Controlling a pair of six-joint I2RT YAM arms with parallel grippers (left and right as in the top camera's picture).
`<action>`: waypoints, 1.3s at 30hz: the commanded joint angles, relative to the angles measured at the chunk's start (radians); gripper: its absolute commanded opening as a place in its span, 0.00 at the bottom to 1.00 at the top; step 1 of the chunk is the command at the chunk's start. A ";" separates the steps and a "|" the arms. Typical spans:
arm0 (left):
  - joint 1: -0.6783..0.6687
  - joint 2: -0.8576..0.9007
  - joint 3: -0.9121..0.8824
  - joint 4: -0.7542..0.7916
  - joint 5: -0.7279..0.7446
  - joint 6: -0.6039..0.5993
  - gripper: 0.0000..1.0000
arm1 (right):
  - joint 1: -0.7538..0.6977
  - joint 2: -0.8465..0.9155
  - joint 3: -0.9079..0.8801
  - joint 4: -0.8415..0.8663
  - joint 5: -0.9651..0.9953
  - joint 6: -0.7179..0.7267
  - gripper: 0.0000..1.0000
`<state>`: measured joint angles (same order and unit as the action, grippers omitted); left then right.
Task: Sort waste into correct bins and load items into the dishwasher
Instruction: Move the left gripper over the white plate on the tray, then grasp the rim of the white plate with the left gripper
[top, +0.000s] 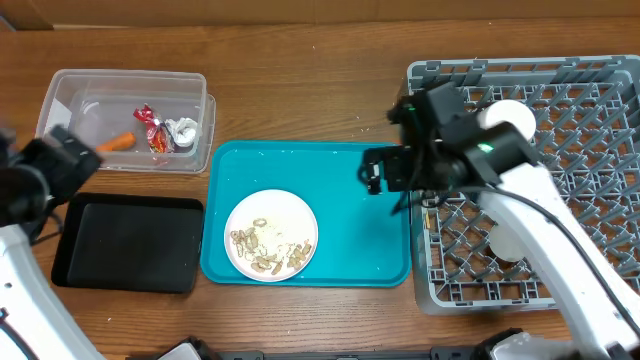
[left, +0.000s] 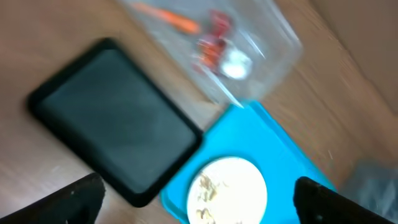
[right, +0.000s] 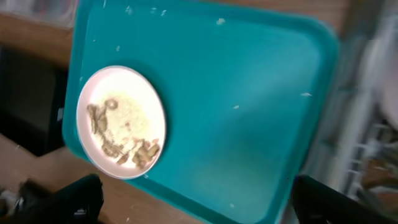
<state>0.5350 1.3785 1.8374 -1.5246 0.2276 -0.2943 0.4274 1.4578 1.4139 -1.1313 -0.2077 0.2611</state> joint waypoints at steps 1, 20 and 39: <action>-0.137 0.009 0.010 -0.005 0.135 0.161 0.97 | -0.044 -0.178 0.055 -0.004 0.168 0.094 1.00; -0.900 0.257 -0.281 0.224 -0.104 0.207 0.80 | -0.238 -0.528 0.064 -0.038 0.240 0.185 1.00; -1.001 0.632 -0.311 0.304 -0.072 0.111 0.58 | -0.238 -0.481 0.064 -0.038 0.240 0.185 1.00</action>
<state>-0.4351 1.9846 1.5303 -1.2221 0.1673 -0.0731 0.1959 0.9703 1.4651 -1.1717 0.0193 0.4412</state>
